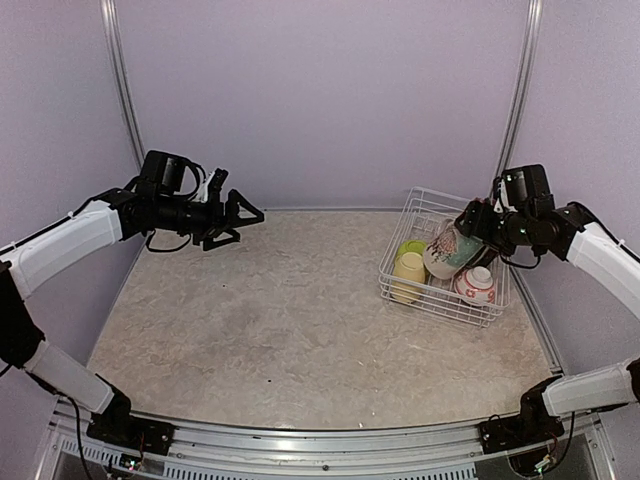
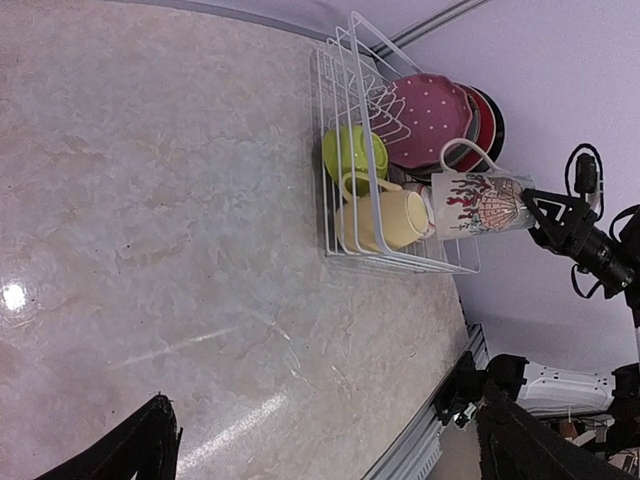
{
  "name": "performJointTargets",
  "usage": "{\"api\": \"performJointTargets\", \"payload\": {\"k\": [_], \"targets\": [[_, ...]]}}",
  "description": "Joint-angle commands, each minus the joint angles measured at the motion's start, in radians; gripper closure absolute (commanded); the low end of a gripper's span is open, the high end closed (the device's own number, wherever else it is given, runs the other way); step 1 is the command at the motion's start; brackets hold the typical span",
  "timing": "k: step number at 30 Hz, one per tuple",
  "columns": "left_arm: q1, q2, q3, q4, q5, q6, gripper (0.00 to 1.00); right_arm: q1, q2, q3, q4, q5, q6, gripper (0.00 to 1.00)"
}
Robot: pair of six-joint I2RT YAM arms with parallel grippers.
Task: Unload the mixed dishes from the dish rack
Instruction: Grab the cup from the dish rack, then pass from the right arm to the left
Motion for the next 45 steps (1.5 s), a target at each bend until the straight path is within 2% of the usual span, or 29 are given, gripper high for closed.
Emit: {"api": "performJointTargets", "payload": {"k": [1,8,16,23,28,32,38,42,45], "targets": [[0.010,-0.001,0.011,0.031,0.052,-0.012,0.01,0.003,-0.039,0.095,0.155,-0.050,0.004,1.00],[0.024,0.010,0.007,0.049,0.091,-0.030,0.01,0.004,0.024,0.166,0.248,-0.204,0.046,1.00],[0.032,0.000,-0.003,0.091,0.153,-0.041,0.01,0.031,0.136,0.148,0.504,-0.407,0.183,1.00],[0.064,0.017,-0.036,0.206,0.304,-0.162,0.01,0.132,0.305,0.135,0.778,-0.460,0.326,1.00],[0.117,0.055,-0.116,0.456,0.476,-0.363,0.02,0.209,0.430,0.125,0.987,-0.465,0.451,1.00],[0.147,0.101,-0.143,0.560,0.512,-0.438,0.04,0.258,0.527,0.140,1.140,-0.473,0.541,1.00],[0.149,0.131,-0.166,0.609,0.511,-0.477,0.06,0.321,0.665,0.218,1.291,-0.500,0.630,1.00],[0.148,0.160,-0.189,0.732,0.554,-0.552,0.20,0.355,0.736,0.264,1.346,-0.502,0.674,1.00],[0.150,0.176,-0.194,0.735,0.550,-0.568,0.29,0.371,0.765,0.285,1.393,-0.500,0.702,1.00]]}}
